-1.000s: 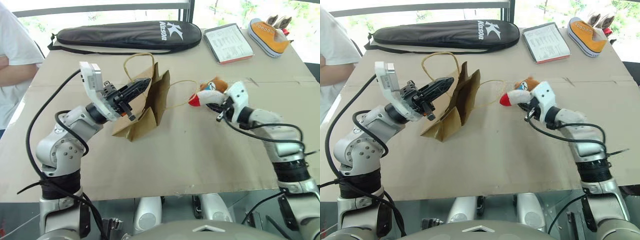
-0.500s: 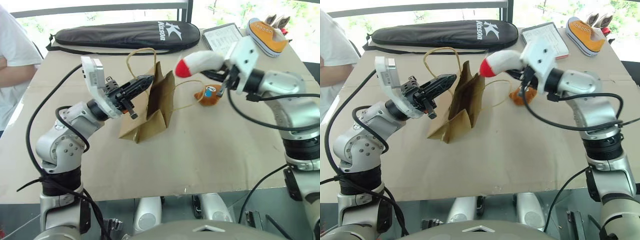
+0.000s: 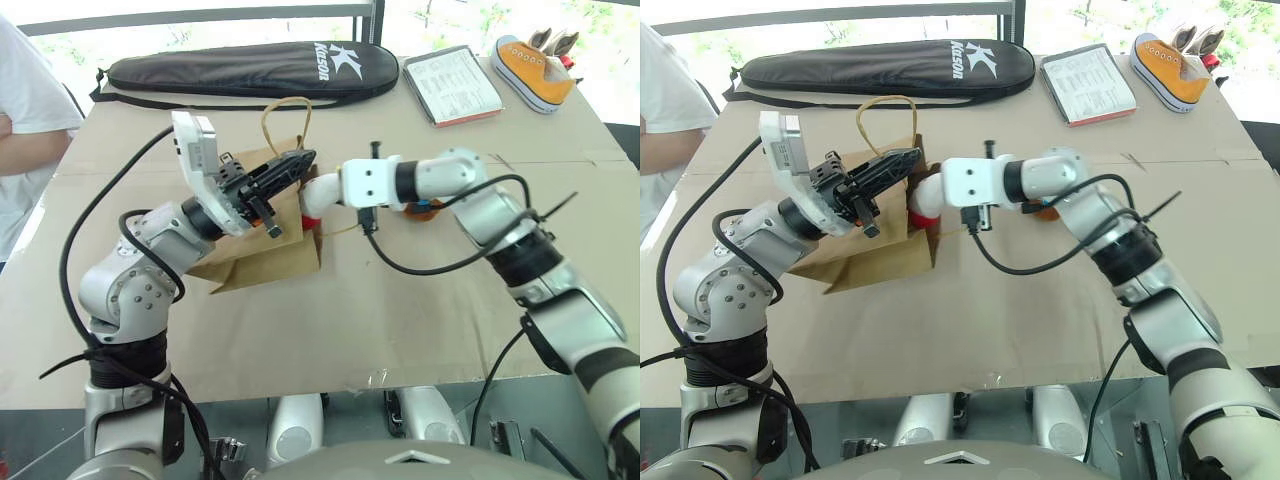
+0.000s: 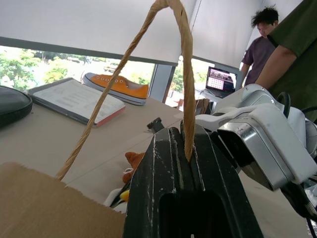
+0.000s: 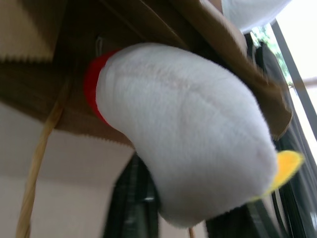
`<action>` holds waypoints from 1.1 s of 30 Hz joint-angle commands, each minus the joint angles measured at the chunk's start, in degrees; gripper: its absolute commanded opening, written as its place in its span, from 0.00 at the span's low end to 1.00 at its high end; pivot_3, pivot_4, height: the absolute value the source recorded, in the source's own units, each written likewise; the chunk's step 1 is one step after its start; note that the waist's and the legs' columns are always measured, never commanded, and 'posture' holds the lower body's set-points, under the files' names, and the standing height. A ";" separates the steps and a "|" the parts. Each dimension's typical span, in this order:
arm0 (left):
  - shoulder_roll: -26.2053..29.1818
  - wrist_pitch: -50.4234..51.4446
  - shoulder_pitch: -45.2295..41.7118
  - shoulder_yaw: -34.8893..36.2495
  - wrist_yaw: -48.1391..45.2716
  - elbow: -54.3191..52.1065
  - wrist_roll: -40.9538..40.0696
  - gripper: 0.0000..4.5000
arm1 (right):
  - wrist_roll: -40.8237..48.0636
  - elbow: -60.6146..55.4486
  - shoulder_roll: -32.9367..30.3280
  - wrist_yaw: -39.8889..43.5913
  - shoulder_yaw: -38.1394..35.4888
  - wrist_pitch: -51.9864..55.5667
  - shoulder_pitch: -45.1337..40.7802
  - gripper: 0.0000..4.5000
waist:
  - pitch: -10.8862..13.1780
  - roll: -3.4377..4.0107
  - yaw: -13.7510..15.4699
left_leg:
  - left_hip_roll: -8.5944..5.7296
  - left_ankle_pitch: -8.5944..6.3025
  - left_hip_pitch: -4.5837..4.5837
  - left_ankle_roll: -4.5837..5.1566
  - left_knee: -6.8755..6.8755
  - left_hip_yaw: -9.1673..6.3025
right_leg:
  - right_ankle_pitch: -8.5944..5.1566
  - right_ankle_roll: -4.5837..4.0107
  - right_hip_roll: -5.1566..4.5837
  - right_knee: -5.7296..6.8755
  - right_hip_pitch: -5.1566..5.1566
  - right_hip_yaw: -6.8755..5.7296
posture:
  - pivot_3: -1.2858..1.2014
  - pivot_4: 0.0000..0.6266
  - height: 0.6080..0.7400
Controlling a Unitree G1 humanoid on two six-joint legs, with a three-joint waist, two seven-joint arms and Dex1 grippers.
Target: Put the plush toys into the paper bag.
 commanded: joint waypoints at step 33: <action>-7.87 -24.80 -7.78 -9.63 -24.09 12.73 12.28 0.00 | -0.29 -24.79 -10.25 -0.23 -8.50 16.19 13.32 0.01 | 0.00 0.01 0.00 | 0.04 0.00 0.02 0.00 0.04 -0.01 | 0.00 0.00 0.13 0.03 0.01 0.03 | 0.52 0.24 1.00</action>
